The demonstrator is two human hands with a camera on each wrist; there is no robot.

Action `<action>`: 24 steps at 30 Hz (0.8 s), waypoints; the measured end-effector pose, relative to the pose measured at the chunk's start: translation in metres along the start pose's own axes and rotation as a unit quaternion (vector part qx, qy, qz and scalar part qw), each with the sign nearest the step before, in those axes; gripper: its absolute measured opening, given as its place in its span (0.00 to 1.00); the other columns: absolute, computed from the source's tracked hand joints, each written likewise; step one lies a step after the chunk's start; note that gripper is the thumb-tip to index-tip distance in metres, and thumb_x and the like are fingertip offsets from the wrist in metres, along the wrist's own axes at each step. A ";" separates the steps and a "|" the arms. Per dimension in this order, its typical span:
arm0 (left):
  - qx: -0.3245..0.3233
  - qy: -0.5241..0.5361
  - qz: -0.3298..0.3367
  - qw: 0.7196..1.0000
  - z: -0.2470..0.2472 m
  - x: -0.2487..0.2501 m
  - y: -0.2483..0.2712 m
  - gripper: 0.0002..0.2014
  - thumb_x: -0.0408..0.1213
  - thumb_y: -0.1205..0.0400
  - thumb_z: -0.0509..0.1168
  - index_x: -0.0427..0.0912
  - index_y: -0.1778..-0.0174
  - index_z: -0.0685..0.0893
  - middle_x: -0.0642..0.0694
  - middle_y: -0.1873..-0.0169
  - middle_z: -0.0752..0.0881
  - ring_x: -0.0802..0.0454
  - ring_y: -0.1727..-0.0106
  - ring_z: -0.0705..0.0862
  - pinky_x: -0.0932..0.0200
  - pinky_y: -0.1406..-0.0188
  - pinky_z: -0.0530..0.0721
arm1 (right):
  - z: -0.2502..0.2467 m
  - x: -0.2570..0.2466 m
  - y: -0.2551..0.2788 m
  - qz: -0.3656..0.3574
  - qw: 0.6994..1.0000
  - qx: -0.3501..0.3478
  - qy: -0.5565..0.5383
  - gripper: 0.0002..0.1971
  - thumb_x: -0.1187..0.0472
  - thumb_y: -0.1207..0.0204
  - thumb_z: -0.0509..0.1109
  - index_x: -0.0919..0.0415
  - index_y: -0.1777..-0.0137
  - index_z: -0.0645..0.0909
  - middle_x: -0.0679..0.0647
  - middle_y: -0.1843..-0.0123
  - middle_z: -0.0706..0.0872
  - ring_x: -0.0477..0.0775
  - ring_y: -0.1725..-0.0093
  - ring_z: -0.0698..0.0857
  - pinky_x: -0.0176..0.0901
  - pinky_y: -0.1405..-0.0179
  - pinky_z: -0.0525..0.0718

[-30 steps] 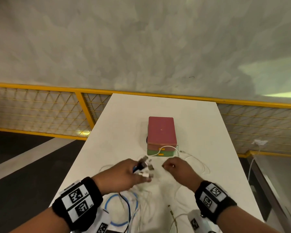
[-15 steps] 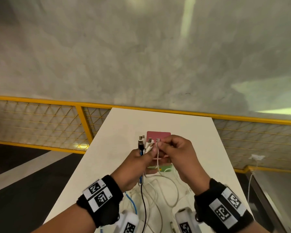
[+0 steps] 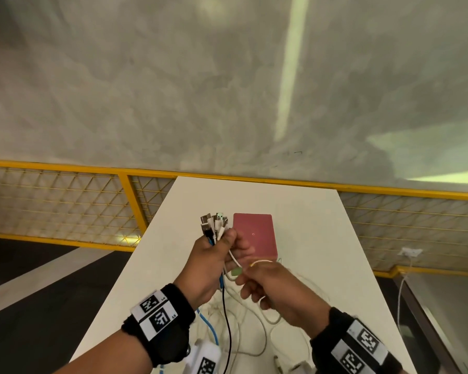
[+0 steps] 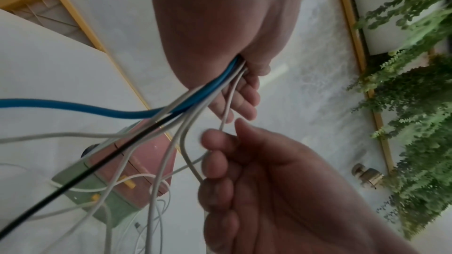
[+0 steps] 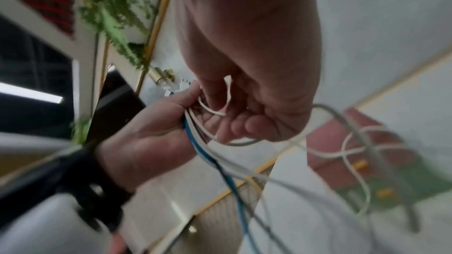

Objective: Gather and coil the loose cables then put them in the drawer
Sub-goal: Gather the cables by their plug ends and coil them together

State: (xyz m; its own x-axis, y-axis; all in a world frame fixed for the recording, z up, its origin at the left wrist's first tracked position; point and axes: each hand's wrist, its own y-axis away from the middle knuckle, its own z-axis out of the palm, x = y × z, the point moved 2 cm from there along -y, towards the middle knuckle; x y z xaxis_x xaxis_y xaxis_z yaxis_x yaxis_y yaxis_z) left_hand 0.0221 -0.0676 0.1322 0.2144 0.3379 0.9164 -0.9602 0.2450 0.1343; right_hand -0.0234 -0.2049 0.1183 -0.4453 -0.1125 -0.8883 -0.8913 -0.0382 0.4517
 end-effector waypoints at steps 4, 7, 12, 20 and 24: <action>0.002 -0.039 0.013 0.999 0.003 -0.004 0.006 0.13 0.37 0.12 0.59 0.33 0.55 0.85 0.43 0.71 0.87 0.46 0.66 0.90 0.55 0.63 0.89 | 0.006 0.006 -0.014 0.132 0.966 -0.022 -0.221 0.14 0.53 0.19 0.62 0.60 0.60 0.83 0.53 0.71 0.78 0.48 0.74 0.71 0.38 0.74 0.67; -0.015 -0.121 0.002 0.993 0.000 -0.016 0.016 0.16 0.40 0.12 0.60 0.35 0.61 0.85 0.45 0.80 0.79 0.50 0.79 0.79 0.54 0.71 0.82 | -0.004 0.008 -0.029 0.140 0.916 -0.003 -0.376 0.12 0.58 0.20 0.60 0.61 0.62 0.80 0.55 0.69 0.81 0.52 0.67 0.77 0.42 0.67 0.72; -0.165 -0.301 -0.151 0.927 -0.035 -0.046 0.037 0.14 0.43 0.13 0.64 0.38 0.61 0.83 0.51 0.85 0.72 0.55 0.84 0.68 0.62 0.80 0.70 | -0.042 0.002 -0.047 0.110 0.854 0.081 -0.501 0.15 0.61 0.16 0.57 0.60 0.66 0.74 0.56 0.76 0.80 0.55 0.69 0.77 0.45 0.66 0.76; -0.101 -0.430 -0.356 0.824 -0.149 -0.043 0.052 0.16 0.48 0.21 0.70 0.43 0.70 0.80 0.49 0.81 0.70 0.53 0.84 0.64 0.63 0.85 0.62 | -0.100 0.013 -0.048 0.079 0.822 0.160 -0.541 0.20 0.53 0.12 0.51 0.55 0.65 0.74 0.50 0.66 0.79 0.50 0.68 0.77 0.46 0.63 0.73; 0.050 -0.311 -0.200 0.928 -0.121 -0.021 0.031 0.16 0.45 0.16 0.68 0.43 0.68 0.76 0.49 0.80 0.69 0.54 0.82 0.61 0.64 0.83 0.58 | -0.068 0.021 -0.047 0.089 0.859 0.128 -0.488 0.19 0.53 0.12 0.52 0.56 0.63 0.75 0.53 0.71 0.83 0.53 0.68 0.79 0.45 0.62 0.75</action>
State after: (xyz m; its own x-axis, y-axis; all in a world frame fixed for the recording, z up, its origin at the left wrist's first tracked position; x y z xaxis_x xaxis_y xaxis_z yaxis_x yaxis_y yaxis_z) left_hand 0.0097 0.0426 0.0713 0.4427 -0.3599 0.8213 -0.8441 0.1418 0.5171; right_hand 0.0148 -0.2733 0.0844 -0.3243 0.7963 -0.5106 -0.7360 0.1267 0.6651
